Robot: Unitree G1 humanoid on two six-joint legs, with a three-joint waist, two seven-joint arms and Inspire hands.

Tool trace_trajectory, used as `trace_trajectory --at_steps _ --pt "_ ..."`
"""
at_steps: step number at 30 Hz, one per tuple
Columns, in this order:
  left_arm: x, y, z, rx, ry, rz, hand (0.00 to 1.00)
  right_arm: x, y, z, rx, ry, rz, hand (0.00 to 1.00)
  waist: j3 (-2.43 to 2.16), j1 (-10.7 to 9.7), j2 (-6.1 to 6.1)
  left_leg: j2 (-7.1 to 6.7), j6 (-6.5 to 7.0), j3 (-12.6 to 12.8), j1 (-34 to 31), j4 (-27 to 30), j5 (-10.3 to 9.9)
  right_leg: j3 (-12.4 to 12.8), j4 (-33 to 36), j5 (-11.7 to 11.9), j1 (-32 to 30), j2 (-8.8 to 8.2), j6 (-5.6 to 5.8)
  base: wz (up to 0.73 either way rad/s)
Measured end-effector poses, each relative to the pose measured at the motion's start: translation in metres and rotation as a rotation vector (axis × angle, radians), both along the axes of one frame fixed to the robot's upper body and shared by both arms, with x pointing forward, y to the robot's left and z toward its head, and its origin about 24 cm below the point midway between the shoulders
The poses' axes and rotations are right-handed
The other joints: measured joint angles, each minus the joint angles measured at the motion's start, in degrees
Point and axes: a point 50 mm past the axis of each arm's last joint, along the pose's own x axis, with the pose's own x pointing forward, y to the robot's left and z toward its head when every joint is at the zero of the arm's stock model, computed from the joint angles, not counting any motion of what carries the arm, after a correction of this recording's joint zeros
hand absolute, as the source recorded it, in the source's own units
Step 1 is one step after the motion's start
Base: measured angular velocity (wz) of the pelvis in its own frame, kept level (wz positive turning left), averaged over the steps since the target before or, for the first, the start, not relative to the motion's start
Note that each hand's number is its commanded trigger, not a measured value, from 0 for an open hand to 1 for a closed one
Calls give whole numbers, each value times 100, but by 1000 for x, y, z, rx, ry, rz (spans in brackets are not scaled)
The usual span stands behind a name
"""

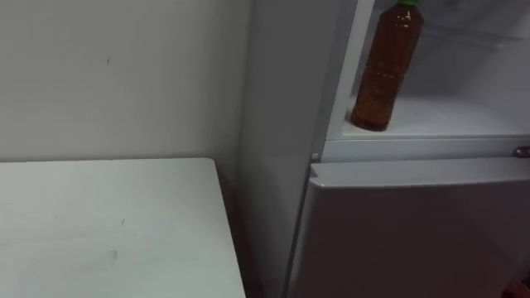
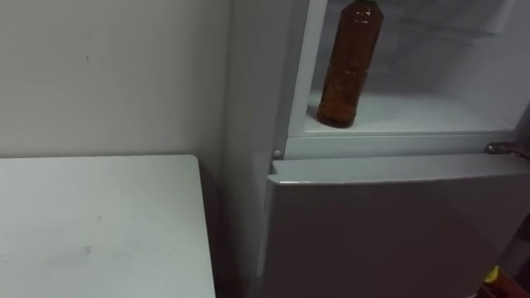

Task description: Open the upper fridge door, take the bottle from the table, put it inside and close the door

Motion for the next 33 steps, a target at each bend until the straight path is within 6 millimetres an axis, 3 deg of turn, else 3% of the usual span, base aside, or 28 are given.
trace_trajectory --at_steps 12,17,27,33 --pt "-2 -5 -1 -13 1 7 0 17 17 16 -59 62 71 0 1 -22 -7 -90 -27 99 5 21 17 16 500 -285 -289 -131 -62 -5" --pt "7 -4 -1 -8 -27 -3 0 21 27 16 -84 93 126 0 1 -3 -6 -76 -51 149 19 23 32 96 502 -283 -295 -87 -74 -5" --pt "2 -6 -2 -13 -15 -1 0 33 49 13 -178 163 211 0 11 73 9 -62 -58 246 11 16 33 159 493 -276 -351 -58 -83 -5" --pt "-2 -8 -2 -12 -3 4 0 33 74 20 -228 119 280 0 51 18 72 -53 -75 251 -1 13 45 165 516 -263 -404 -43 -106 -1"
